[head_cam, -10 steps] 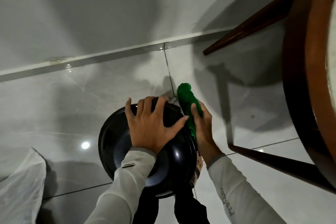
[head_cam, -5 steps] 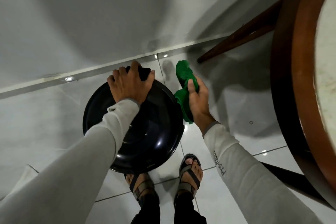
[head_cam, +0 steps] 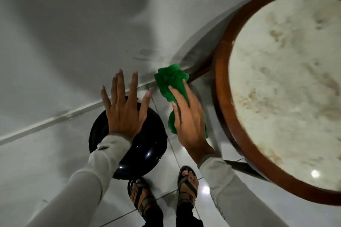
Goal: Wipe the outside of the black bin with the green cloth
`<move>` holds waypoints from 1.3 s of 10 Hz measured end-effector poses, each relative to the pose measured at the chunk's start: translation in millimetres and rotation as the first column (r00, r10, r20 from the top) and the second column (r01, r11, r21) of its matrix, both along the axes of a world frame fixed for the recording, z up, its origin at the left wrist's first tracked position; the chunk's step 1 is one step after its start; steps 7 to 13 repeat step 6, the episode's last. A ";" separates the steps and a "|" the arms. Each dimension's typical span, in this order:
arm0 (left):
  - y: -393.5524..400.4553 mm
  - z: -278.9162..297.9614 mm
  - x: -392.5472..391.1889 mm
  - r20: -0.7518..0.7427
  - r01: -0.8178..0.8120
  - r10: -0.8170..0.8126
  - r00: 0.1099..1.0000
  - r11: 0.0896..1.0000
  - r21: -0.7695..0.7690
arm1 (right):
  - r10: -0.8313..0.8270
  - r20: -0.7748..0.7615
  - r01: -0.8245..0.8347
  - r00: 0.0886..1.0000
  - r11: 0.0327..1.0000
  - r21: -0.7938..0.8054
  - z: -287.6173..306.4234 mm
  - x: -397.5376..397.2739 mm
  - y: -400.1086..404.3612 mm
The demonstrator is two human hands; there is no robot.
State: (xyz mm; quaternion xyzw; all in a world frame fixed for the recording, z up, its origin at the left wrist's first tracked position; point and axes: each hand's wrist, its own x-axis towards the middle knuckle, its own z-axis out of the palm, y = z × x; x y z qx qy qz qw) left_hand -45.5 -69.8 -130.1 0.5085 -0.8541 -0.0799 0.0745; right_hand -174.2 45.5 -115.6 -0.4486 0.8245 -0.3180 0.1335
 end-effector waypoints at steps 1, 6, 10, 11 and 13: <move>19.6 52.7 -30.0 -0.074 0.080 -0.088 0.993 0.991 -0.109 | -0.020 -0.125 0.008 0.992 0.996 -0.092 50.1 -35.3 19.6; 54.4 111.1 -115.1 0.083 0.242 -0.240 0.967 0.970 -0.009 | -0.099 -0.278 0.211 0.956 0.887 0.412 75.2 -174.7 81.5; 54.4 111.1 -115.1 0.083 0.242 -0.240 0.967 0.970 -0.009 | -0.099 -0.278 0.211 0.956 0.887 0.412 75.2 -174.7 81.5; 54.4 111.1 -115.1 0.083 0.242 -0.240 0.967 0.970 -0.009 | -0.099 -0.278 0.211 0.956 0.887 0.412 75.2 -174.7 81.5; 54.4 111.1 -115.1 0.083 0.242 -0.240 0.967 0.970 -0.009 | -0.099 -0.278 0.211 0.956 0.887 0.412 75.2 -174.7 81.5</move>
